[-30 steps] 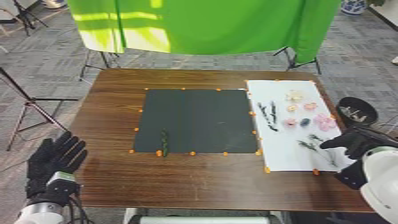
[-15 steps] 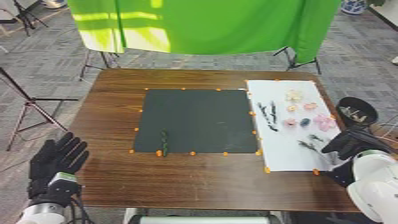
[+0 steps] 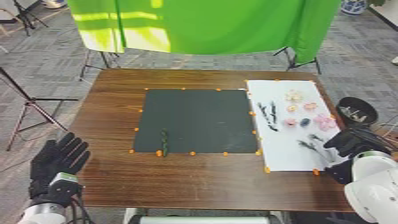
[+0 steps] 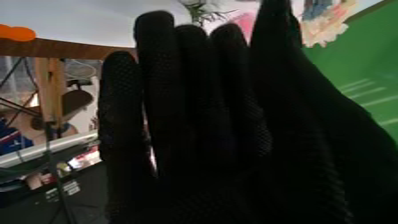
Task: Arrange flowers
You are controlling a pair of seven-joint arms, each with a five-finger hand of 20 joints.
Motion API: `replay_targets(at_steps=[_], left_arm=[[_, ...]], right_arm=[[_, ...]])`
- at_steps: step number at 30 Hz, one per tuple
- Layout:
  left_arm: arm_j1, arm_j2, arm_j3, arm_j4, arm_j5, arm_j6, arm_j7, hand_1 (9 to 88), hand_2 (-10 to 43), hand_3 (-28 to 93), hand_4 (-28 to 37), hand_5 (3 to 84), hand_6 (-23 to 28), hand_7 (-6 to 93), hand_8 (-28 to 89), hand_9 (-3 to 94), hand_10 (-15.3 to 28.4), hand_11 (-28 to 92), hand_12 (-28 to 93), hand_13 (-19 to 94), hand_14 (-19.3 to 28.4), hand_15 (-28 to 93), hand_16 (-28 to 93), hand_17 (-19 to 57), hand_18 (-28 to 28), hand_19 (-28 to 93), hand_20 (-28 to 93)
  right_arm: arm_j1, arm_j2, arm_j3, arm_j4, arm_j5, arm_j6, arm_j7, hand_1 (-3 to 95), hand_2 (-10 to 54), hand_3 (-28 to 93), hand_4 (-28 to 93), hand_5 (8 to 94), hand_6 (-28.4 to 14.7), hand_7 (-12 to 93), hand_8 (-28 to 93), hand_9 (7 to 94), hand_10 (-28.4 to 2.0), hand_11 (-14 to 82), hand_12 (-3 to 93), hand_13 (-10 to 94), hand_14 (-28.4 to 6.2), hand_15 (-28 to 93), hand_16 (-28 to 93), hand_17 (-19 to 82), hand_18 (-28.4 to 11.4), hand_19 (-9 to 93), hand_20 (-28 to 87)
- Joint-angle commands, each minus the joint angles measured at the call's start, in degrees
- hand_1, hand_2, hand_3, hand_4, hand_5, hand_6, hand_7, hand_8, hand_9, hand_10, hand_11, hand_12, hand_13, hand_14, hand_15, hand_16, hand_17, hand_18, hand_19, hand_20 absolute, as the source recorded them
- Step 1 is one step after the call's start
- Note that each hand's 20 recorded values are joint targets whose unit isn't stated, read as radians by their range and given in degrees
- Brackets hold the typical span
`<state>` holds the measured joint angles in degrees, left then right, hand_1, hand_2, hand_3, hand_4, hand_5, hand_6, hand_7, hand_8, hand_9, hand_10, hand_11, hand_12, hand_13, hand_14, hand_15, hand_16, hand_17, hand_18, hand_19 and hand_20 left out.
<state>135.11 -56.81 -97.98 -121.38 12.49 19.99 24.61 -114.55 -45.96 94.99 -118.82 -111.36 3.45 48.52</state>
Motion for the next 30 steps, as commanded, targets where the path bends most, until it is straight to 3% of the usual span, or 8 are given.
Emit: replay_targets(at_steps=[1,5,9,13,26,30], left_arm=[[0.0,0.0,0.36,-0.01,-0.31,-0.15,-0.46,30.8,16.0,70,-28.3,45.6,11.3,18.1,-10,37.7,17.6,31,10,27,18.2,46,-12,-6.5,15.8,41,7],[0.0,-0.09,0.32,0.07,-0.14,-0.21,-0.77,30.9,16.0,70,-28.3,45.6,11.4,18.0,-10,37.7,17.6,32,10,27,18.2,46,-12,-6.5,15.8,41,7],[-0.2,-0.17,0.48,0.1,-0.2,-0.18,-0.82,30.9,16.0,70,-28.3,45.6,11.3,18.2,-10,37.7,17.5,32,10,27,18.2,46,-12,-6.5,15.8,41,7],[0.1,-0.36,0.27,-0.01,0.04,-0.18,-1.09,30.8,16.0,70,-28.3,45.6,11.3,18.1,-10,37.7,17.5,32,9,27,18.3,46,-12,-6.5,15.8,41,7],[-0.5,0.47,0.4,0.23,-0.19,-0.55,-0.92,30.8,16.0,70,-28.3,45.6,11.5,17.9,-10,37.8,17.6,32,9,27,18.3,46,-12,-6.5,15.8,41,7],[-0.3,0.54,0.33,0.03,-0.02,-0.39,-0.95,30.8,16.0,70,-28.3,45.6,11.4,17.9,-10,37.7,17.6,32,9,27,18.4,46,-12,-6.5,15.8,41,7]], right_arm=[[0.8,-0.2,-1.1,1.4,-0.3,-4.6,-0.5,48.9,-9.5,79,-28,66.1,-0.6,17,-12,70.3,-13.3,13.7,15.6,67,-10.3,32,24,32,-18.4,78,21],[1.7,-0.3,-2.3,2.5,-0.2,-5.1,-0.6,51.3,-9.5,77,-28,68.5,0.6,17,-9,72.7,-12.0,13.1,15.4,67,-9.8,31,26,32,-18.4,78,21],[2.2,-0.1,-3.7,3.2,-1.1,-1.8,0.1,57.6,-9.5,69,-28,75.8,0.4,15,0,79.8,-11.4,7.8,21.9,70,-8.8,27,31,33,-18.4,77,22],[1.7,0.1,-3.6,2.6,-1.3,0.6,-0.5,57.3,-9.5,70,-28,81.5,0.6,14,2,85.3,-11.4,5.9,24.8,73,-9.1,25,33,34,-18.7,78,22],[1.4,1.2,-3.7,-3.5,-2.1,6.4,-2.2,56.3,-9.5,72,-27,84.0,0.6,14,4,88.0,-11.8,6.4,24.3,77,-9.8,25,32,36,-19.2,80,22],[2.7,1.9,-5.2,-5.0,-3.7,5.3,-3.4,56.2,-9.5,72,-27,84.2,0.5,14,4,88.3,-11.8,6.6,24.6,77,-9.7,26,32,36,-19.4,81,22]])
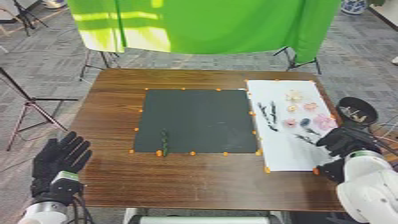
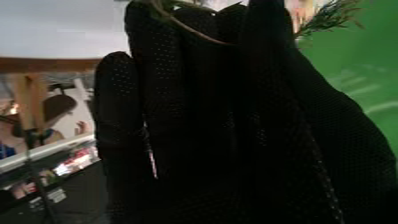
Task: Arrange flowers
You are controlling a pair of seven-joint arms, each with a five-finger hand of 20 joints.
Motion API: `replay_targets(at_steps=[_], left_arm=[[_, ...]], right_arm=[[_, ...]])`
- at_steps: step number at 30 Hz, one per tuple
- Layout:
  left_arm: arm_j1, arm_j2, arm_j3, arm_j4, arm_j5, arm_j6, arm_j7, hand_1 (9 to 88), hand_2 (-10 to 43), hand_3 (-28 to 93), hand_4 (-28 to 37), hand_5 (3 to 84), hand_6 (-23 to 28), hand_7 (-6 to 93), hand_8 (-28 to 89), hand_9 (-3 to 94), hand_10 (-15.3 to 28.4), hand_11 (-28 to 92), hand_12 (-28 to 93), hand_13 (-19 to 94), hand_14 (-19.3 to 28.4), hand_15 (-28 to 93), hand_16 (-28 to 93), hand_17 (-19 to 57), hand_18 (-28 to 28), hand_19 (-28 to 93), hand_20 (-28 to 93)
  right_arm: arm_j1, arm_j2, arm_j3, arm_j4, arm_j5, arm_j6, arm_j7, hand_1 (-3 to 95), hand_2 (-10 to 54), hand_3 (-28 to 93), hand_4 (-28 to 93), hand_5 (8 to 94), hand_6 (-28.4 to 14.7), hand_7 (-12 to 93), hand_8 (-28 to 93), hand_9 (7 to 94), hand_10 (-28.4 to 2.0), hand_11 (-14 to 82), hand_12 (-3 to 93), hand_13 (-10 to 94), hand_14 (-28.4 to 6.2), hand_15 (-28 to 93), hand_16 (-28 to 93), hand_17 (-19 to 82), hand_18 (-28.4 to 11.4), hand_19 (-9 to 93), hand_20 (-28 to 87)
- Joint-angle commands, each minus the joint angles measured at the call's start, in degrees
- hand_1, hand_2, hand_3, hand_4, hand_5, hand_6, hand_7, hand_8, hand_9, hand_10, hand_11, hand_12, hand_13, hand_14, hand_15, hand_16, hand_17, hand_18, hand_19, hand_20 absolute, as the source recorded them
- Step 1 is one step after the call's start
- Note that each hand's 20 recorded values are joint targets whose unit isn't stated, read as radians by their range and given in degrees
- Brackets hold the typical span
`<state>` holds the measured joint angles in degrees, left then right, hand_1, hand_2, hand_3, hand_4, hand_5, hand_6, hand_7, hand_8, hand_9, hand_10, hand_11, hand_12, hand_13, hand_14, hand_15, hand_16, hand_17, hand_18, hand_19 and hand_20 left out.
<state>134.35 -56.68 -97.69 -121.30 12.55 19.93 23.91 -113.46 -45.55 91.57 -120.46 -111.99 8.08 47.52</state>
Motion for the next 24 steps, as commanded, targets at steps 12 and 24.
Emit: replay_targets(at_steps=[12,24], left_arm=[[-2.1,3.13,0.72,-1.37,7.78,-0.49,-2.89,30.7,16.1,70,-28.3,45.7,11.5,17.7,-10,37.8,17.7,31,9,27,18.3,46,-12,-6.5,15.9,41,7],[-5.3,5.1,2.59,-1.48,7.53,-1.17,-1.73,30.7,15.9,70,-28.3,45.6,11.5,17.6,-9,37.7,17.8,31,9,26,18.4,46,-12,-6.7,16.0,41,7]], right_arm=[[10.0,0.5,-15.9,-2.1,-10.3,-2.6,-7.4,55.4,-9.5,72,-27,84.2,0.8,13,4,88.2,-11.8,6.6,24.5,78,-10.3,26,32,36,-19.6,81,22],[26.8,-7.7,-35.6,5.3,-7.0,-4.3,-9.6,55.4,-9.5,72,-27,85.1,0.8,13,4,88.9,-11.9,7.2,23.7,79,-10.2,28,31,37,-19.9,83,22]])
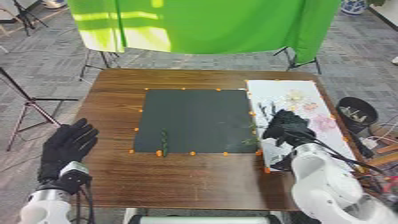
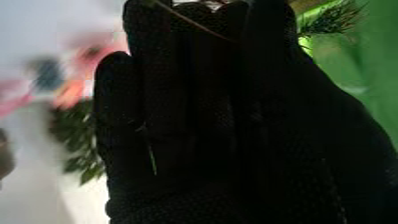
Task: Arrange flowers
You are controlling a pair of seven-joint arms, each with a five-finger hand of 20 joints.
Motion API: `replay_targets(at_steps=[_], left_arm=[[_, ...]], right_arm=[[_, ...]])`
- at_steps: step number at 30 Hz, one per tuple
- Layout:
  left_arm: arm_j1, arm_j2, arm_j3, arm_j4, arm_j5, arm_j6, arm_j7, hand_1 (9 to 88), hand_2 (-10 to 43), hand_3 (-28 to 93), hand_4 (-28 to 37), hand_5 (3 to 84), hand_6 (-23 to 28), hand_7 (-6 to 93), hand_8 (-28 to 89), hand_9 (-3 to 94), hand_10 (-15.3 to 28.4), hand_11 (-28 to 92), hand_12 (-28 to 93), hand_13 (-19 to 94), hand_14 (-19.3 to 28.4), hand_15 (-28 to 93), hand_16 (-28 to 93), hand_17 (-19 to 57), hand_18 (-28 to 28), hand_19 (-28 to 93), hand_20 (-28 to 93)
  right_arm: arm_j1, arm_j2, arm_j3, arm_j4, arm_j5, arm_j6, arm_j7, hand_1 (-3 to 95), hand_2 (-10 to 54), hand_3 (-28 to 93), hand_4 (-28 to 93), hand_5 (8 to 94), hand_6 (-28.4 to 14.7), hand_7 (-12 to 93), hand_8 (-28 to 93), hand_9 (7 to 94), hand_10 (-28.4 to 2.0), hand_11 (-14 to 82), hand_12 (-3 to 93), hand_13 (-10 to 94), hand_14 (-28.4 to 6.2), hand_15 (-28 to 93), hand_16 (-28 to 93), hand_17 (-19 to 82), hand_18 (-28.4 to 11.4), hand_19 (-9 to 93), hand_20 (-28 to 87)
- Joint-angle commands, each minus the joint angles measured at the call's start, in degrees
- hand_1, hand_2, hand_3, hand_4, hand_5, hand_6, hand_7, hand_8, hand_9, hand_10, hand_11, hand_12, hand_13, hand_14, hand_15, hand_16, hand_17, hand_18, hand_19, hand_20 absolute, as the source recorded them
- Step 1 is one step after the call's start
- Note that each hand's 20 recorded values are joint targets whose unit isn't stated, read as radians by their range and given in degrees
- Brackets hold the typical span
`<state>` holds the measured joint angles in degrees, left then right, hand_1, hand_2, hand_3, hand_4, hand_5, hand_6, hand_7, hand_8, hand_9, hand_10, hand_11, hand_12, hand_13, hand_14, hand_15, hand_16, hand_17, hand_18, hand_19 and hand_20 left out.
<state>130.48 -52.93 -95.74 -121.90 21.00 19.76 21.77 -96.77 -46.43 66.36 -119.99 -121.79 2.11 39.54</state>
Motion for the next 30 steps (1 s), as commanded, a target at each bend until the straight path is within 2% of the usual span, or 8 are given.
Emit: replay_targets(at_steps=[1,4,6,7,10,12,22,30], left_arm=[[-1.7,1.37,0.65,-0.89,-0.39,-1.02,0.11,30.7,15.9,70,-28.3,45.6,11.5,17.5,-9,37.7,17.7,31,9,26,18.4,46,-12,-6.7,16.0,41,7],[-2.4,1.6,1.23,-0.66,1.04,-0.42,-0.07,30.7,15.9,70,-28.3,45.6,11.4,17.4,-9,37.7,17.7,31,10,26,18.4,46,-12,-6.6,15.9,41,7],[-2.6,1.62,1.62,-0.72,0.27,0.25,-0.31,30.7,15.9,70,-28.3,45.6,11.4,17.6,-9,37.7,17.7,31,10,26,18.4,46,-12,-6.6,16.0,41,7],[-2.9,1.85,1.9,-0.54,-0.1,-0.21,-0.2,30.7,15.9,70,-28.3,45.8,11.5,17.5,-9,37.7,17.7,31,10,26,18.4,46,-12,-6.6,16.0,41,7],[-3.6,1.55,2.83,-0.51,-0.02,0.4,-0.89,30.8,15.8,70,-28.3,45.8,11.5,17.4,-9,37.8,17.7,31,10,26,18.5,46,-12,-6.6,16.0,41,7],[-4.2,1.76,3.7,-0.49,-0.76,0.66,-0.28,30.8,15.8,70,-28.3,45.9,11.4,17.5,-9,38.0,17.8,31,10,27,18.4,46,-12,-6.6,16.0,41,7],[-7.5,1.76,6.8,0.52,-0.36,-0.11,-2.54,31.0,15.8,70,-28.3,46.2,11.5,17.7,-9,38.2,17.7,31,10,27,18.4,46,-12,-6.6,16.1,41,7],[-6.7,1.06,5.63,0.52,-0.4,-0.54,-3.25,31.0,15.8,70,-28.3,46.3,11.5,17.5,-9,39.2,17.8,33,10,28,18.8,48,-11,-6.5,16.0,41,7]], right_arm=[[11.6,-7.7,-12.0,5.8,2.3,2.4,-1.5,55.5,-9.5,72,-27,85.2,0.8,13,4,89.1,-11.8,7.1,23.7,79,-10.2,28,31,38,-20.0,83,22],[16.5,-10.5,-17.0,7.5,3.7,5.1,0.0,55.6,-9.5,71,-27,85.4,0.9,12,4,89.5,-11.7,7.1,23.9,80,-9.9,28,31,38,-20.1,83,22],[19.3,-12.6,-19.9,9.0,1.6,6.0,-0.2,55.6,-9.5,71,-27,85.5,1.0,12,4,89.8,-11.7,7.0,24.0,81,-10.2,28,31,39,-20.4,84,22],[20.9,-13.4,-21.9,10.0,0.4,7.6,0.5,55.7,-9.5,71,-27,85.5,1.0,12,4,90.0,-11.8,7.0,24.0,81,-10.2,28,30,39,-20.4,84,22],[24.3,-15.8,-26.2,12.7,1.8,11.7,4.7,55.7,-9.5,71,-27,85.6,0.9,12,4,90.3,-11.8,7.0,24.0,82,-10.2,28,30,40,-20.5,84,22],[26.3,-17.2,-28.4,14.7,1.3,12.1,6.2,55.7,-9.5,71,-26,85.7,0.8,12,4,90.4,-12.0,7.1,24.1,82,-10.4,28,30,40,-20.8,85,22],[31.4,-21.9,-34.1,23.7,-4.2,13.9,13.7,56.3,-9.5,71,-26,86.6,-1.0,11,5,90.9,-13.1,7.3,23.8,84,-11.8,31,24,42,-22.7,88,18],[29.7,-21.1,-33.0,22.3,-2.2,12.9,15.1,53.2,-9.5,72,-25,79.4,-4.4,11,4,83.8,-15.7,12.4,20.9,80,-12.2,35,24,41,-23.0,90,13]])
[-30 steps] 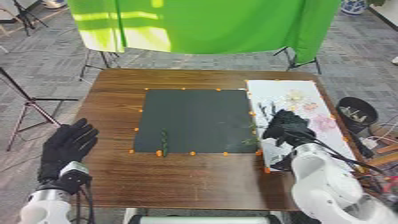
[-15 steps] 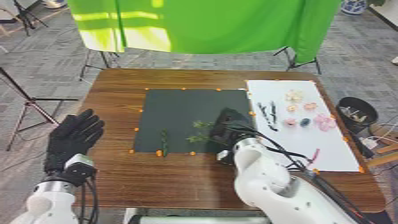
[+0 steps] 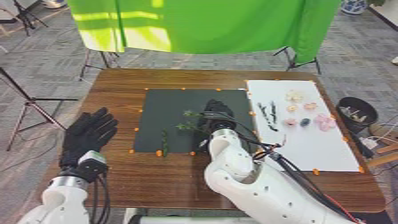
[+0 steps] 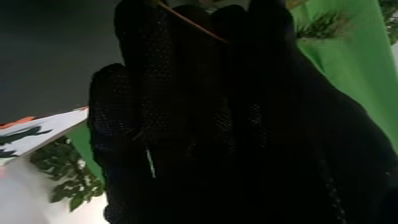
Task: Arrange flowers
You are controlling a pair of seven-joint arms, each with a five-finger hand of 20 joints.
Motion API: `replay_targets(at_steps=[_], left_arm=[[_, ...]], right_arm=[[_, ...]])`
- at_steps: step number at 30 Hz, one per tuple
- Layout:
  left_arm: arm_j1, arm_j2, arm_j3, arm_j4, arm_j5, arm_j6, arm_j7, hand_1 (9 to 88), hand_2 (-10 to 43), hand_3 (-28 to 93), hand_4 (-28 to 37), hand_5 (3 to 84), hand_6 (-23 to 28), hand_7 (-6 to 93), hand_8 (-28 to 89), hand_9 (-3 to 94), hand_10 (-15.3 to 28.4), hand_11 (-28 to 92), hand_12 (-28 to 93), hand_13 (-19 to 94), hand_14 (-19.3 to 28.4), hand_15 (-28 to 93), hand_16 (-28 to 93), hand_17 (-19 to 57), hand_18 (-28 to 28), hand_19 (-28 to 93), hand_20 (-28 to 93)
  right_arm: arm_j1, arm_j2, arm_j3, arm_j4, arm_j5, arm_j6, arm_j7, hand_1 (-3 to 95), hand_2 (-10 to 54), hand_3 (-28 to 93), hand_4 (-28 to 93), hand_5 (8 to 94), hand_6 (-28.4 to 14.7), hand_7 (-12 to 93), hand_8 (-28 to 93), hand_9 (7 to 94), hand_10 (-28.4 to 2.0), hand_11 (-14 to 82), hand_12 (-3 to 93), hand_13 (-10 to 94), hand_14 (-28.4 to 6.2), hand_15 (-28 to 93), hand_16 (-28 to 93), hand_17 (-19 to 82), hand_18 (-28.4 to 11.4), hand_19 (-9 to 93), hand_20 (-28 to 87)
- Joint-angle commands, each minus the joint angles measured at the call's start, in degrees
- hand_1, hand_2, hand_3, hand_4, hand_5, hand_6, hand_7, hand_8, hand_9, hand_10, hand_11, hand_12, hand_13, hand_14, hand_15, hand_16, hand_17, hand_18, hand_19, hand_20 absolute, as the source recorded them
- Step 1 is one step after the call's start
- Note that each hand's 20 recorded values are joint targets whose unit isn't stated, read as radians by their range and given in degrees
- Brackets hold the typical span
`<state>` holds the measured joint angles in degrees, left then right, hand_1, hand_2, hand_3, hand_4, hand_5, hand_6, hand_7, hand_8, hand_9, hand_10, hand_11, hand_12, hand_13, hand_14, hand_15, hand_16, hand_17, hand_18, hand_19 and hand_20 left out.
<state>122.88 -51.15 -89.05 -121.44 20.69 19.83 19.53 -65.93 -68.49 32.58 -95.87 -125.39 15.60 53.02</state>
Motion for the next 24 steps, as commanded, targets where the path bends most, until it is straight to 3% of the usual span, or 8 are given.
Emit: replay_targets(at_steps=[1,10,15,19,24], left_arm=[[1.1,-0.77,-1.22,-0.04,0.05,-0.4,-1.08,31.0,15.8,70,-28.3,46.3,11.5,17.5,-9,39.5,17.9,33,11,29,18.9,49,-11,-6.5,16.0,41,7],[1.7,-1.32,-1.7,0.04,-0.21,-1.07,-1.48,31.1,15.5,70,-28.3,46.3,11.5,17.6,-9,39.7,17.7,34,11,28,18.8,50,-11,-6.3,16.0,41,7],[2.4,-1.61,-2.4,-0.01,-0.94,-1.04,-1.41,31.2,15.5,70,-28.3,46.3,11.5,17.7,-9,39.5,17.7,34,11,28,18.8,50,-11,-6.3,15.9,41,7],[3.1,-1.63,-2.91,-0.03,-1.67,-0.84,-1.14,31.2,15.6,70,-28.3,46.4,11.6,17.7,-9,39.5,17.7,34,11,28,18.8,50,-11,-6.3,15.9,41,7],[3.5,-1.74,-3.08,-0.03,-1.37,-1.2,-1.23,31.2,15.6,70,-28.3,46.4,11.6,17.8,-9,39.6,17.8,34,11,28,18.8,50,-11,-6.3,16.0,41,7]], right_arm=[[-1.5,1.0,1.0,-2.4,1.6,-0.9,1.5,51.9,-9.5,73,-24,78.3,-4.6,12,3,82.8,-16.1,13.5,19.5,80,-12.3,36,23,41,-23.0,91,12],[-3.5,3.2,1.4,-7.1,0.3,-0.7,0.7,44.2,-9.5,78,-23,72.3,-5.0,11,-9,76.3,-17.5,11.9,14.5,78,-13.4,39,20,41,-23.0,92,9],[-6.3,5.4,3.6,-10.5,-2.8,-1.6,-1.7,42.3,-9.5,78,-22,70.2,-5.5,12,-10,73.9,-18.2,12.2,14.6,77,-13.8,40,19,41,-23.2,92,9],[-7.0,6.4,5.1,-11.0,-4.4,-7.2,-3.3,39.1,-5.5,78,-22,67.9,-5.7,11,-10,70.8,-19.0,10.9,14.0,74,-14.5,40,19,41,-23.2,93,8],[-7.6,7.0,5.6,-10.5,-5.9,-13.4,-6.2,39.4,-2.8,79,-21,69.1,-5.7,11,-10,71.6,-18.4,11.5,14.1,74,-14.3,40,18,40,-23.0,92,8]])
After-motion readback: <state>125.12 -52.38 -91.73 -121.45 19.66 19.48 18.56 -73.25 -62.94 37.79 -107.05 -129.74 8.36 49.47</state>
